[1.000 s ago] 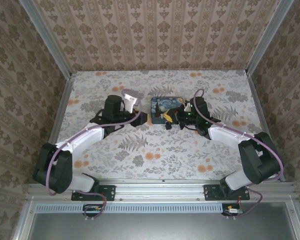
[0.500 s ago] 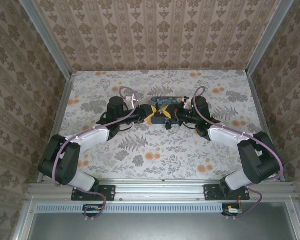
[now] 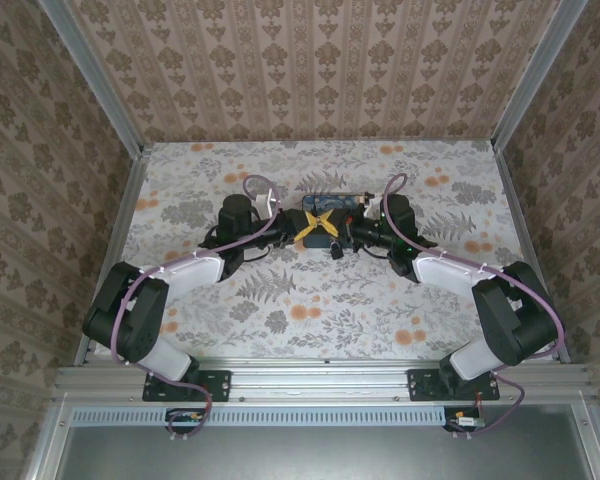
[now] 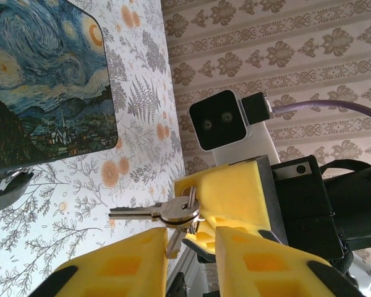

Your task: Unlock the padlock with the key

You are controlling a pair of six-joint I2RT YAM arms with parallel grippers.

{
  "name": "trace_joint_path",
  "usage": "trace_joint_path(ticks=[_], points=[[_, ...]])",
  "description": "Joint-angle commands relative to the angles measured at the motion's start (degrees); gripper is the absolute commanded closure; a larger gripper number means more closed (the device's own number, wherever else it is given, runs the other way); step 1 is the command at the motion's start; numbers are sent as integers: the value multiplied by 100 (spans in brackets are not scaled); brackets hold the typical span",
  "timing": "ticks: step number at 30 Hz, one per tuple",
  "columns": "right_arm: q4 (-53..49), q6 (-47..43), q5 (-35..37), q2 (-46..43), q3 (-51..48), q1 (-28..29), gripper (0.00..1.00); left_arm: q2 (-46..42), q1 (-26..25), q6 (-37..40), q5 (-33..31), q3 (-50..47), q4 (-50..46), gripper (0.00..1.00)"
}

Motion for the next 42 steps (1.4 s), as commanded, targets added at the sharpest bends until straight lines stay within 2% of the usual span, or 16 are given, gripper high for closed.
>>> trace_joint_path(ticks=[1,4,7,10,12,16,18,22,23,25,27,30,32,36,39,42], points=[[199,93,-15,84,-47,39,100,35,-3,-51,82,-27,309,77],[199,95,-16,78,-64,47,100,52,-2,-14,148,14,321,82],[154,63,-16,43,-64,47,97,57,19,115,280,25,311,94],[-54,-82,-7,-69,-99,30,86,42,122,513,573,122,-83,100],[-266,-222,-7,-194,-164,-18,71,16,200,876,741,224,-588,100],[-1189,-780,103,-618,-382,-339,52,55,199,1976,1065,691,-2481,100],[-1951,-1307,262,-1000,-354,-513,51,252,17,2899,1113,1152,-4000,100],[-3364,-2397,617,-1284,33,-651,49,1105,-783,5193,-158,2616,-7844,100],[-3469,-2536,601,-1297,102,-663,49,1343,-974,5549,-602,2940,-8553,100],[-3584,-2720,584,-1293,174,-677,49,1527,-1105,5863,-1106,3227,-9132,100],[-3641,-2973,487,-1249,225,-670,49,1461,-1045,5940,-1136,3265,-9170,100],[-3629,-3284,138,-986,210,-670,50,1253,-815,5750,-695,3134,-8741,100],[-3460,-3307,-154,-783,129,-668,52,1290,-789,5843,-844,3317,-8960,100],[-3120,-3173,-321,-514,22,-588,54,1147,-766,5819,-654,3326,-8752,100],[-2843,-3274,-595,-360,97,-410,52,1125,-795,6068,-970,3450,-9019,100],[-2583,-3499,-875,-241,100,-313,52,985,-733,6310,-714,3399,-8909,100]])
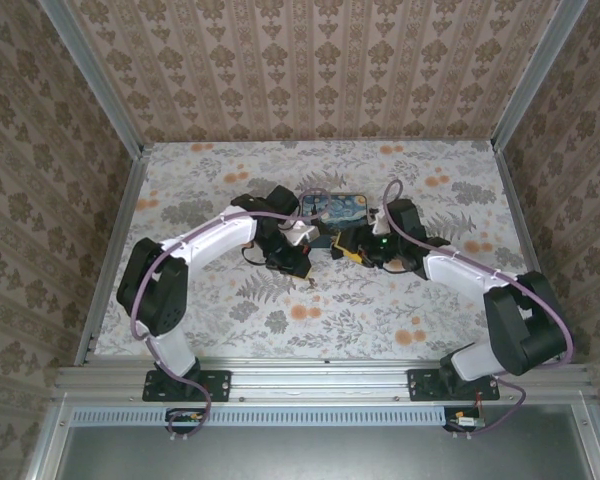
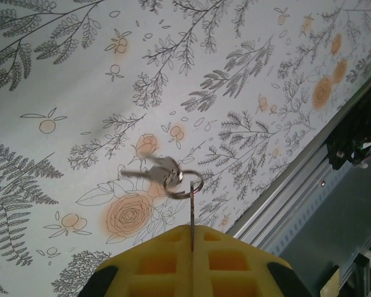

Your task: Unlock the padlock with the key

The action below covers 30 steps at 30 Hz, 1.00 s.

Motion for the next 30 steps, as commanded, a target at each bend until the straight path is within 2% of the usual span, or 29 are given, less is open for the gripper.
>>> trace_joint_path(ticks=[1,7,13,20,30], points=[[570,-422,-602,92,-21,78,52,-341,72,530,205,115,-121,100],[1546,-983,-1387,-101,-403,45,54,-528,324,1144,1398,301,31,100],[2184,-1206,-1960,-286,-582,67,46,-475,494,1363,2035,517,60,100],[2183,-1718,-2279,-709,-599,188,45,-489,559,1445,2405,606,87,100],[1890,-1996,-2294,-618,-469,244,49,-640,639,1272,2711,494,370,100]])
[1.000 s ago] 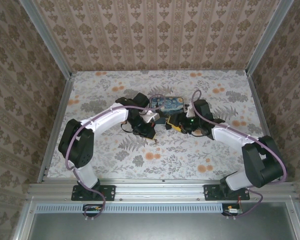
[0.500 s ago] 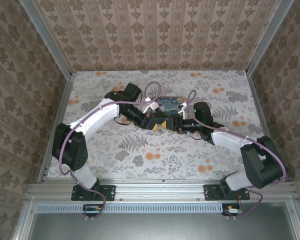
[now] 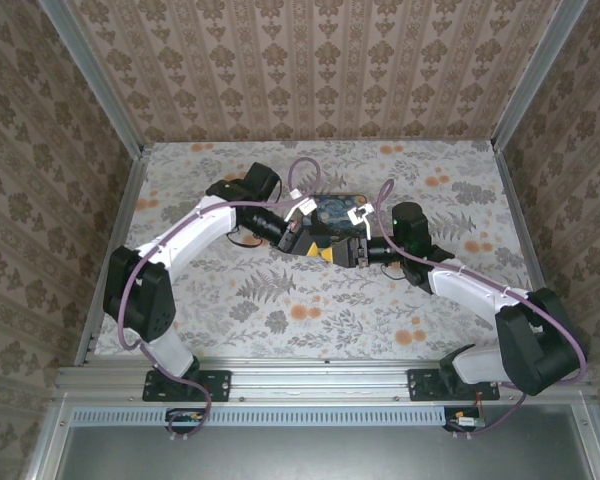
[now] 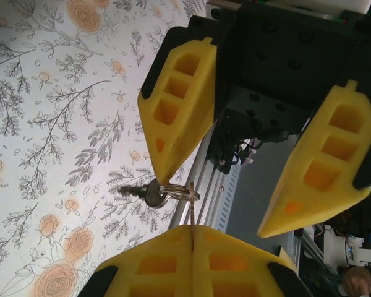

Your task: Unlock the padlock with the key

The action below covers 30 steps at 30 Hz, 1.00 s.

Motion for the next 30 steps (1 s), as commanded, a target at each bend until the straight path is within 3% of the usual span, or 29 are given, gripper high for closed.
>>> trace_joint_path(ticks=[1,12,18,26,30], points=[[-21,-176,-202,31,71,52,50,-263,40,68,294,77,94,100],[295,22,-207,100,22,120,73,-403,93,-49,443,-117,333,100],[328,32,-180,21,-27,112,74,-435,111,6,502,-169,275,100],[571,129,-274,-37,-58,119,96,-414,111,41,610,-253,310,100],[591,65,-206,-156,-168,128,100,-423,165,-139,554,-344,524,100]])
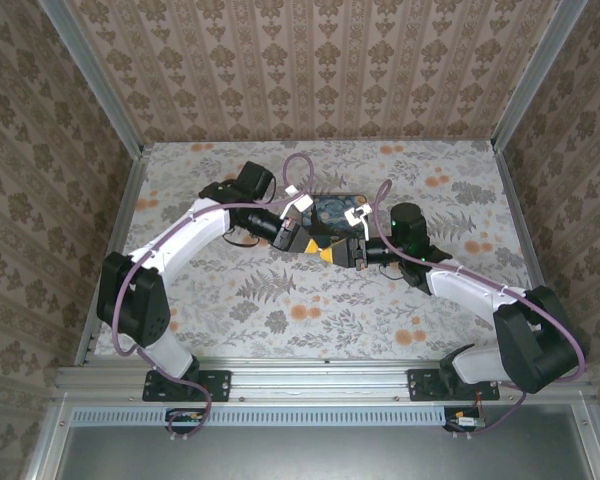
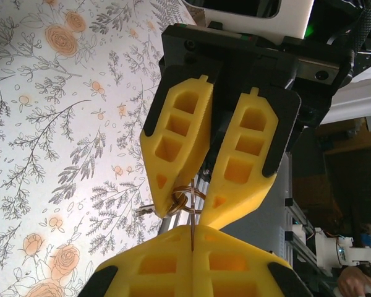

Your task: Unlock the padlock with the key

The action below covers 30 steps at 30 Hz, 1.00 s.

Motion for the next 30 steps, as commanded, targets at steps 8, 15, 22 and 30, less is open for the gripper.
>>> trace_joint_path(ticks=[8,15,22,30], points=[[-54,-238,372,-622,-372,27,100,-432,252,-612,253,-408,968,100],[-1757,-846,577,-528,154,-101,42,-538,252,-660,455,-476,1153,100],[-1030,-497,622,-695,224,-298,39,-561,241,-488,518,-448,940,100],[-113,75,483,-320,348,-202,48,-531,243,-497,557,-440,995,100]])
